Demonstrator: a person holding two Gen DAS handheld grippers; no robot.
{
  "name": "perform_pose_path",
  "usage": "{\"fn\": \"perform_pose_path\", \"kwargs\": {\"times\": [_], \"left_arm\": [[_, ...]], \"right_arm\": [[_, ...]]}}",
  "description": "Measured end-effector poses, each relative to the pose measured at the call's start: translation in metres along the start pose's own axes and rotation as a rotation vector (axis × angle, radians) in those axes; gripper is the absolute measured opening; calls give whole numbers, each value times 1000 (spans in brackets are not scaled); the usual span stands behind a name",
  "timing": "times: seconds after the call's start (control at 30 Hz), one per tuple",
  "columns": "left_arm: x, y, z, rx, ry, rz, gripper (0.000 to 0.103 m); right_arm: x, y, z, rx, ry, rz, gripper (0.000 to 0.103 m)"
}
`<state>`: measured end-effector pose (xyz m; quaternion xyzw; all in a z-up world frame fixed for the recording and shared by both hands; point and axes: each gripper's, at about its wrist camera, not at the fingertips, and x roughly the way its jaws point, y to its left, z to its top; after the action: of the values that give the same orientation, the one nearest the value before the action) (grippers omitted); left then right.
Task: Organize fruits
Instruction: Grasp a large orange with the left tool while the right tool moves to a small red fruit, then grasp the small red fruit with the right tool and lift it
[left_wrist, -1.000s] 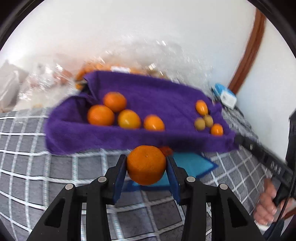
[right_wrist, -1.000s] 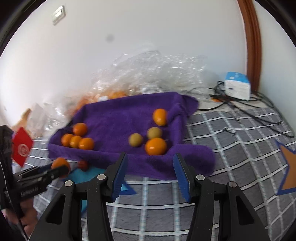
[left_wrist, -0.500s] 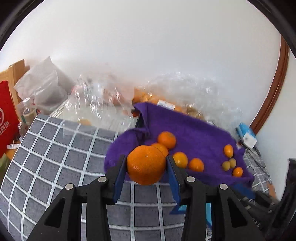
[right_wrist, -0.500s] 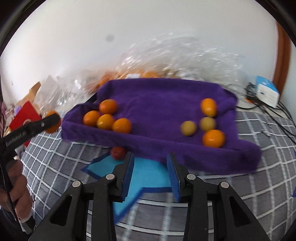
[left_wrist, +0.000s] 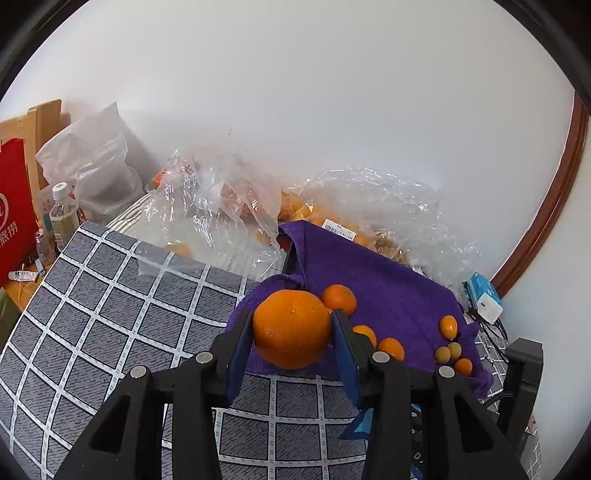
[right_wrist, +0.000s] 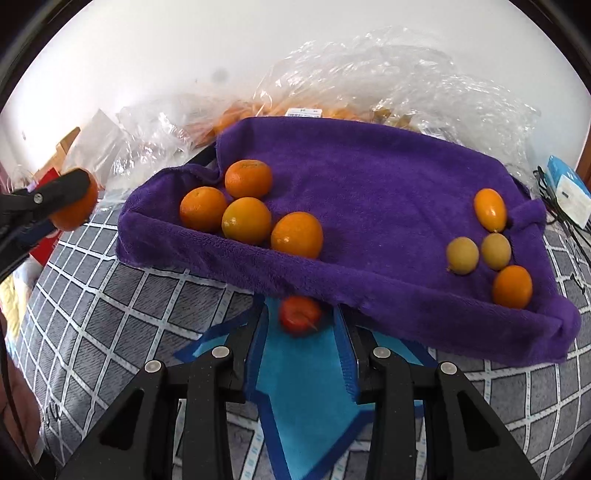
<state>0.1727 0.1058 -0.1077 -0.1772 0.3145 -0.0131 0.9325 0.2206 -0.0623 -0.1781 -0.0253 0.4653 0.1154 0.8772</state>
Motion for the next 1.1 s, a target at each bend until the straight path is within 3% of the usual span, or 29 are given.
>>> {"fn": "perform_pose_path", "kwargs": {"times": [0.03,0.07,0.23,0.43,0.53,0.77,1.1], "left_arm": [[0,0,0,2,-1,1,40],[0,-1,0,3,-1,2,40],[3,-2,-2,12,12,7,40],[9,-7,-11,37,25,3,40],[12,-10,-14,43,38,-38,40],[14,-21,-20,93,28,-33,40],[7,-29,-17,120,32,-35,40]], "right_arm": [[0,2,0,-11,-1,-8,34],[-1,4,-1,-22,-5,-11,24],[-22,-3,-8,-29,-30,-10,24],[-64,-35,-28,-23,-80,-120,24],[-72,-55,-39,4,-68,-145,24],[-73,-79,-59,64,-36,-139,24],[-113,-91,-37,58,-115,-140,24]]}}
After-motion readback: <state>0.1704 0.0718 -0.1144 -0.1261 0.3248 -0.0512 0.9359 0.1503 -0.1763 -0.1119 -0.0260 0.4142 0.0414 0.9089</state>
